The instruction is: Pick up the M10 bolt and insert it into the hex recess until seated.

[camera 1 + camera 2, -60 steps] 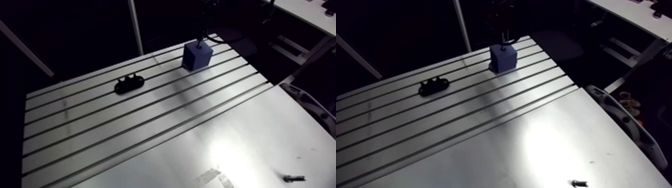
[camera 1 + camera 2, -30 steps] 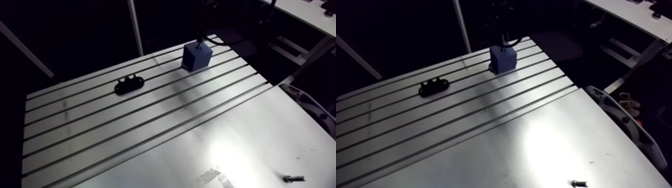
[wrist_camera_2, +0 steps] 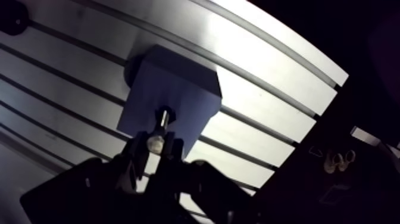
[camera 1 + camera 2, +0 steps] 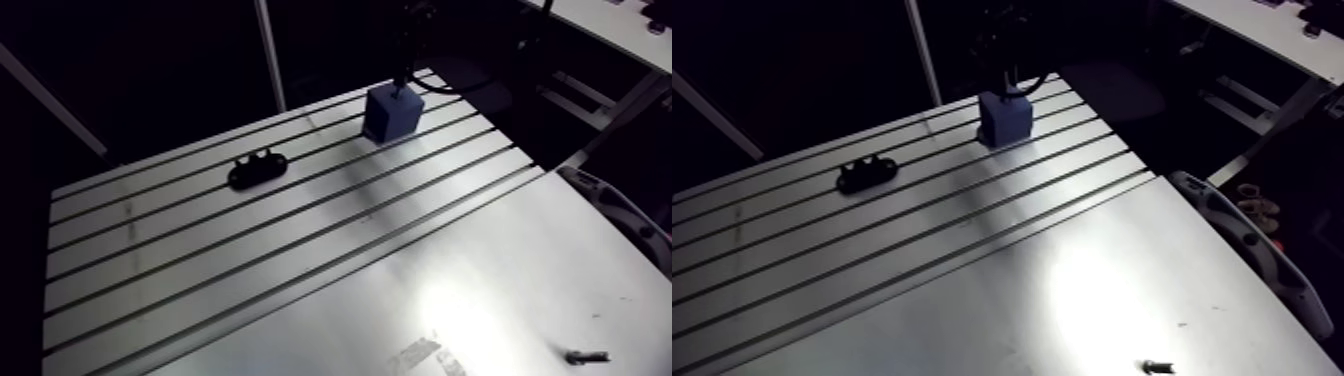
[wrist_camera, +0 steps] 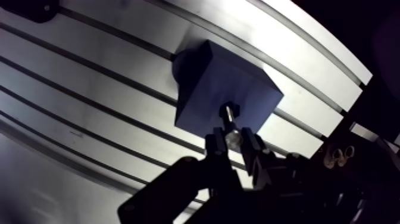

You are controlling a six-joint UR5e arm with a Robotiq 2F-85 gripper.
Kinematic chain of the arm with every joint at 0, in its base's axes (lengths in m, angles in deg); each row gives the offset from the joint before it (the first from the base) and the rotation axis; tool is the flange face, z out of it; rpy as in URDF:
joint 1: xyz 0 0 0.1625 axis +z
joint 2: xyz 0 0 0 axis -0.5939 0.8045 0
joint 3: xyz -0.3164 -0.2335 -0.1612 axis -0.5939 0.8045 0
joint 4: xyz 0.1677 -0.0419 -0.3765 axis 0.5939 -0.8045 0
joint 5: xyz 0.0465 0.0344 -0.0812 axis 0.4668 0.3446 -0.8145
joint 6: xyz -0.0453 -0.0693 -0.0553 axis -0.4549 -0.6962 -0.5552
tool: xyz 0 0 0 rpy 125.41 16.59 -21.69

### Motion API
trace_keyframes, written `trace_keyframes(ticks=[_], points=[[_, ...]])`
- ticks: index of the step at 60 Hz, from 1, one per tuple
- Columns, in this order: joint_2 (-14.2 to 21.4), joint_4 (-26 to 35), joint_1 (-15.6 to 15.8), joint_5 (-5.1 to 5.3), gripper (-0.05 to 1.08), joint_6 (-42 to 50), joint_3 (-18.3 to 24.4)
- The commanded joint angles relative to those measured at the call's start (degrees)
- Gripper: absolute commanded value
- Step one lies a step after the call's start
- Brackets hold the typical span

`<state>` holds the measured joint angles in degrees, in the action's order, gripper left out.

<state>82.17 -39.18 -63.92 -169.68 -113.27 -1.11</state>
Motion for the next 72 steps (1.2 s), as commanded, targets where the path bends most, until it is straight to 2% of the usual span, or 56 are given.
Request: trace_keyframes(ticks=[1, 72], points=[[-0.3, 0.0, 0.0, -0.01, 0.99, 0.0, -0.1], [0.2, 0.0, 0.0, 0.09, 0.99, -0.1, 0.5]])
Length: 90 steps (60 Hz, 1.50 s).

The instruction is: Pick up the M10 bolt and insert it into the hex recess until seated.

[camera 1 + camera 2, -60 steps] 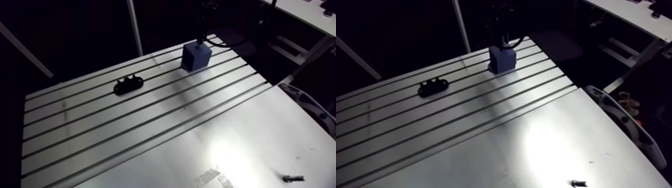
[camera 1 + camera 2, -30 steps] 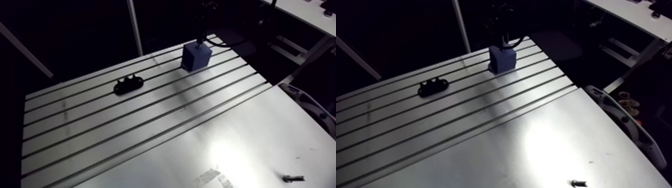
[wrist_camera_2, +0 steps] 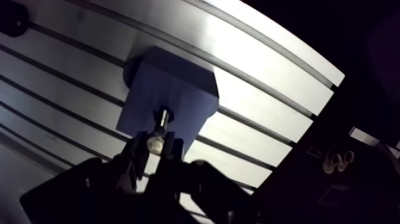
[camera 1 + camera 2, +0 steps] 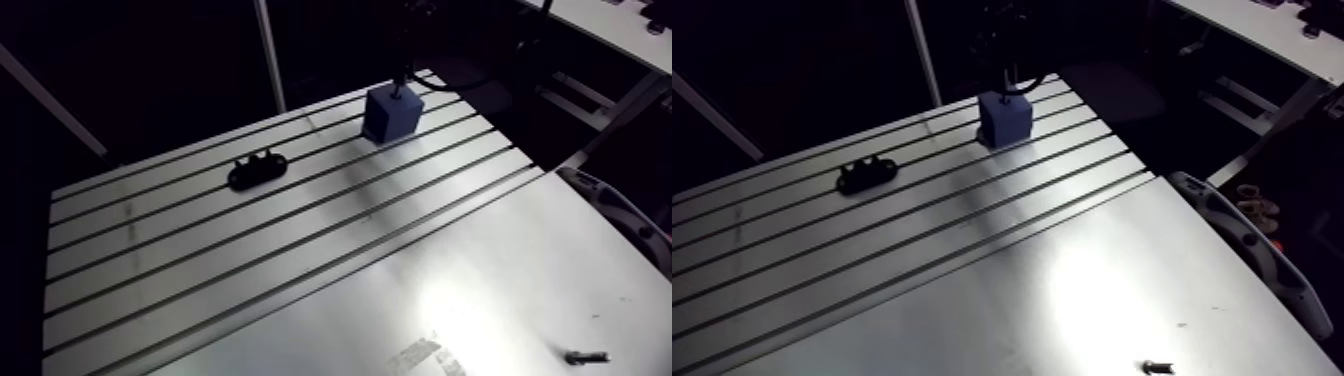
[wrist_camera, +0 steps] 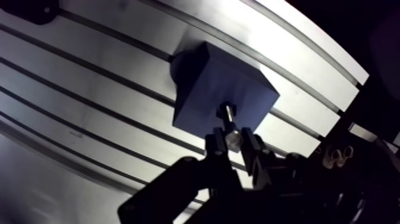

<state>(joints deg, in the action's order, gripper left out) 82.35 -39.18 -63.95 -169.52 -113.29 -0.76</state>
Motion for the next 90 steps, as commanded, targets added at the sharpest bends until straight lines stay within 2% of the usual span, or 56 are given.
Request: trace_keyframes(ticks=[1, 70, 78, 79, 80, 81, 82, 83, 84, 85, 86, 90], points=[[0.0, 0.0, 0.0, -0.07, 0.99, 0.0, 0.2], [-0.6, -0.3, 0.1, -0.17, 0.99, 0.1, -0.4], [-0.5, -0.3, 0.1, -0.17, 0.96, 0.1, -0.4], [-0.5, -0.3, 0.1, -0.17, 0.89, 0.1, -0.4], [-0.5, -0.3, 0.1, -0.1, 0.7, 0.4, -0.4], [-0.5, -0.3, 0.1, -0.1, 0.7, 0.4, -0.4], [-0.5, -0.3, 0.0, -0.01, 0.42, 0.5, -0.4], [-0.5, -0.3, 0.0, -0.01, 0.42, 0.5, -0.4], [-0.5, -0.3, 0.0, 0.0, 0.15, 0.5, -0.4], [-0.5, -0.3, 0.0, 0.0, 0.15, 0.5, -0.4], [-0.5, -0.3, 0.0, 0.08, 0.02, 0.4, -0.4], [-0.5, -0.3, 0.1, 0.41, 0.0, 0.4, -0.4]])
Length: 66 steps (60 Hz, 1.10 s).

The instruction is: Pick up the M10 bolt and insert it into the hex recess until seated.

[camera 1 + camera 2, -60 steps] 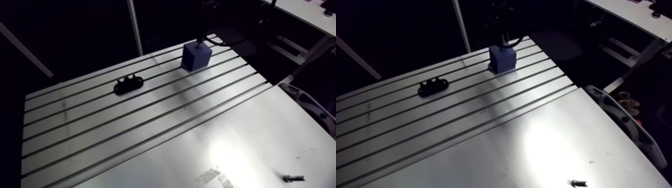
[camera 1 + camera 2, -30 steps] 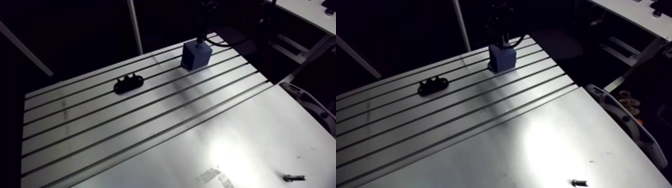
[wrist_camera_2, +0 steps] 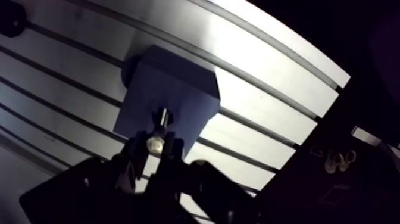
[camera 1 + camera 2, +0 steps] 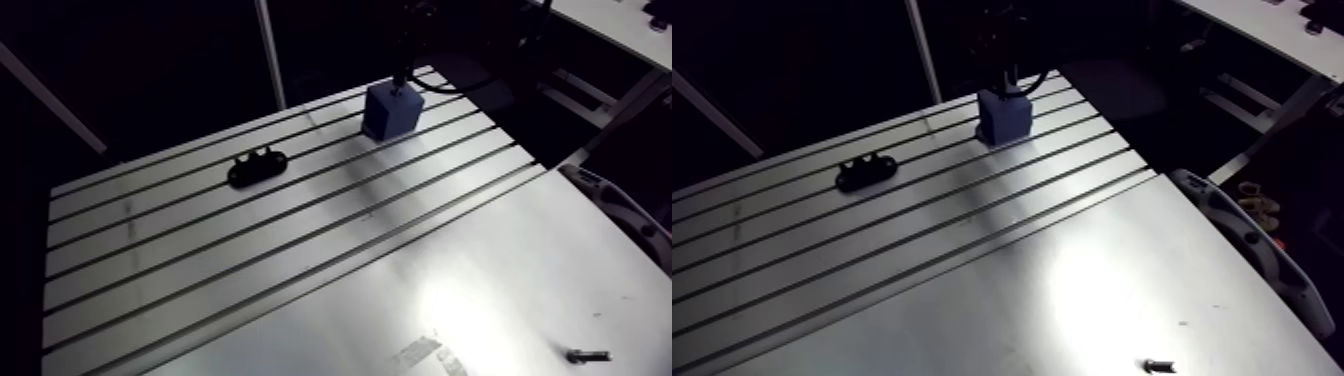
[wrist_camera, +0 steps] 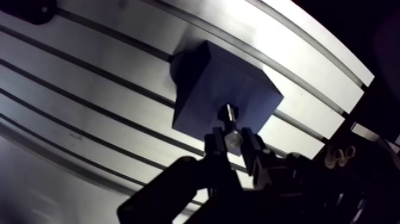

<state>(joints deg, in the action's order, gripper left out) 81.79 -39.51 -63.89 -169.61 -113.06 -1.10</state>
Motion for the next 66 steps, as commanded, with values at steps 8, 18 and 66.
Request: trace_keyframes(ticks=[8, 18, 66], points=[[0.2, 0.0, -0.1, 0.88, 0.0, 0.1, -0.4], [0.2, 0.0, -0.2, 0.88, 0.0, 0.3, -0.4], [1.0, -1.1, -0.7, 3.52, 0.0, 5.0, -0.5]])
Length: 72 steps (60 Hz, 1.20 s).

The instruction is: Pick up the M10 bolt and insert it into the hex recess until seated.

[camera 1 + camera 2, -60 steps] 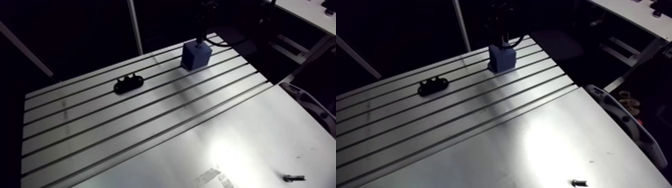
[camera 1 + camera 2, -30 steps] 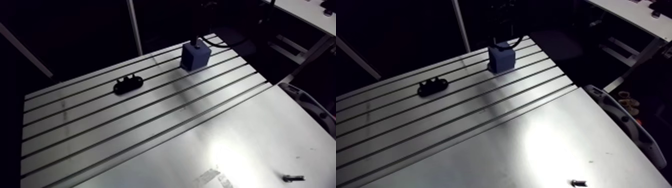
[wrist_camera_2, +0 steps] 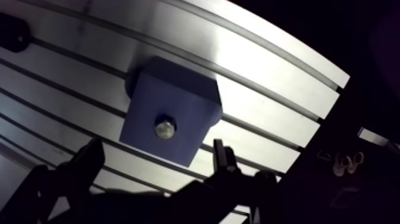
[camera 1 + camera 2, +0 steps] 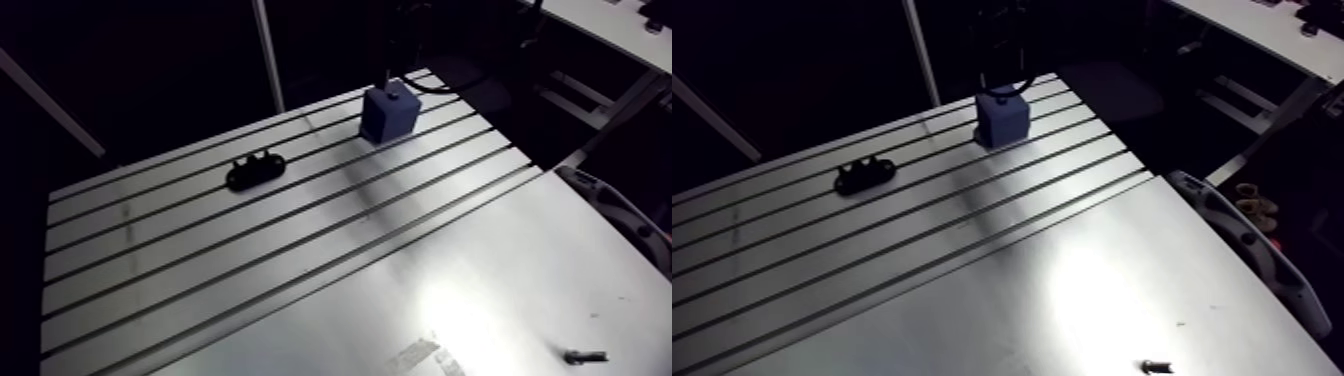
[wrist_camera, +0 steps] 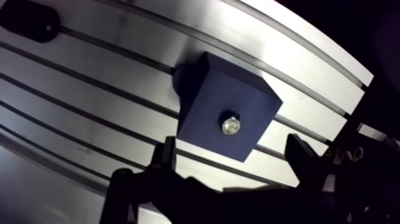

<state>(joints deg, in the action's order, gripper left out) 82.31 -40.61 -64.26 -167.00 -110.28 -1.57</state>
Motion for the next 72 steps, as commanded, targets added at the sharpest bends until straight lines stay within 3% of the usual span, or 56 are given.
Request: trace_keyframes(ticks=[1, 14, 24, 30, 31, 32, 34, 35, 38, 46, 72], points=[[0.5, 0.0, -0.3, 0.91, 0.0, 2.2, -0.1], [1.0, 0.1, -0.2, 0.83, 0.01, 5.3, -0.3], [1.4, 0.3, -0.1, 0.91, 0.14, 8.6, -0.5], [1.6, 0.6, -0.2, 1.41, 0.34, 11.3, -0.3], [1.7, 0.6, -0.2, 1.59, 0.44, 12.3, -0.3], [1.7, 0.6, -0.2, 1.59, 0.44, 12.3, -0.3], [1.8, 0.7, -0.2, 1.84, 0.6, 14.3, -0.3], [1.8, 0.7, -0.2, 1.84, 0.6, 14.3, -0.3], [1.8, 0.9, -0.1, 2.28, 0.77, 15.9, -0.1], [2.1, 2.3, 0.0, 3.1, 0.99, 17.6, 0.5], [1.7, 2.7, -0.3, 2.69, 1.02, 16.9, 1.9]])
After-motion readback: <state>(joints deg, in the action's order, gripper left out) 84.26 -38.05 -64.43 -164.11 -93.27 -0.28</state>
